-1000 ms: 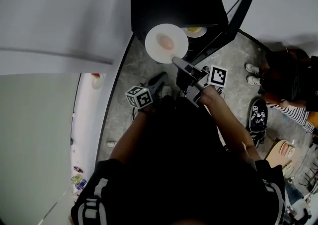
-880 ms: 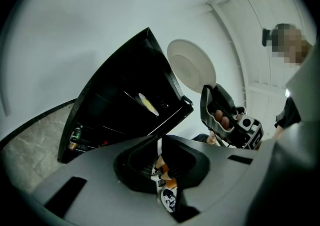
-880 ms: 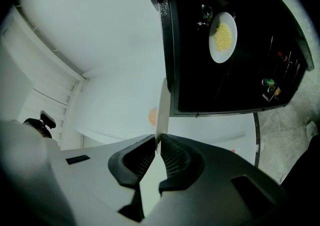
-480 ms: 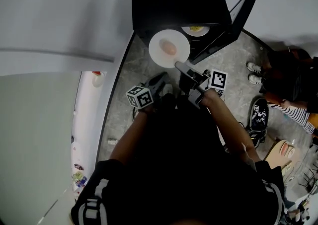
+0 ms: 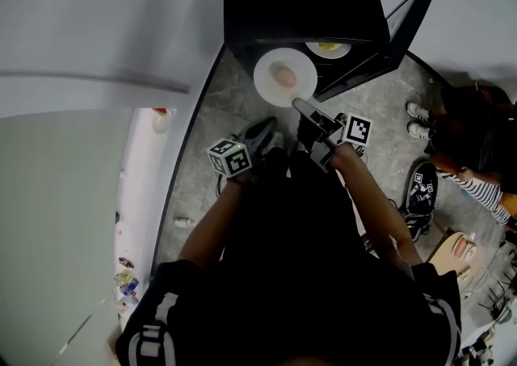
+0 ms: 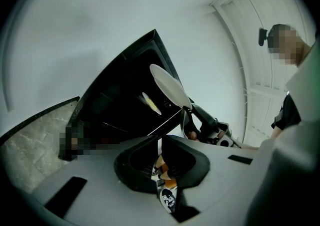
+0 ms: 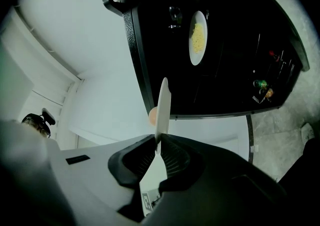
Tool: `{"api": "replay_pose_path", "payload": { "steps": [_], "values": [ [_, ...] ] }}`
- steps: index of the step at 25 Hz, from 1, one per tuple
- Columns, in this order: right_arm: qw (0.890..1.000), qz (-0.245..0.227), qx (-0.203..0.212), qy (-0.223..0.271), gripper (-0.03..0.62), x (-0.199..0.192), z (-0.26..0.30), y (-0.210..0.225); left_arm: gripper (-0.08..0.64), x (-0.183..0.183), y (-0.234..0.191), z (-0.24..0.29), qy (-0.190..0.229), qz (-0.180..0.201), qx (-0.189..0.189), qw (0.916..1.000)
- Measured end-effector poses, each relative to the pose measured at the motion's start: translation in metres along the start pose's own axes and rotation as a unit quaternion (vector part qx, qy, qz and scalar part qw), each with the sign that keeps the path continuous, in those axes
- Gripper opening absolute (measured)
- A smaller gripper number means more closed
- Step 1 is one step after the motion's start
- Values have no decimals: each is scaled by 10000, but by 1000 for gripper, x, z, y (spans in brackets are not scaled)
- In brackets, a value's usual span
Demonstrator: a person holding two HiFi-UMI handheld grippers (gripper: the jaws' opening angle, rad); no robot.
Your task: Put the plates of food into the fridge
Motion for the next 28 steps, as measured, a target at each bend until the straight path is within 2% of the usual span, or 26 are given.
{"api": "replay_pose_path", "payload": {
  "steps": [17,28],
  "values": [
    [10000,-21,-53,-75,46,-11,2,52,23,5,-6,-6,90,-21,29,10000],
    [9995,-1,-329,41,46,-15,-6,102,23,0,-12,-9,40,-61,47,10000]
  ]
}}
Point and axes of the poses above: the fingertips, and each gripper's own axes: z forward along the fingers, y to its right, x out of its top, the point moved 2 cm from there along -z, backward along the fingers, and after that the axes turned 15 degrees about -z, right-handed, at the moved point
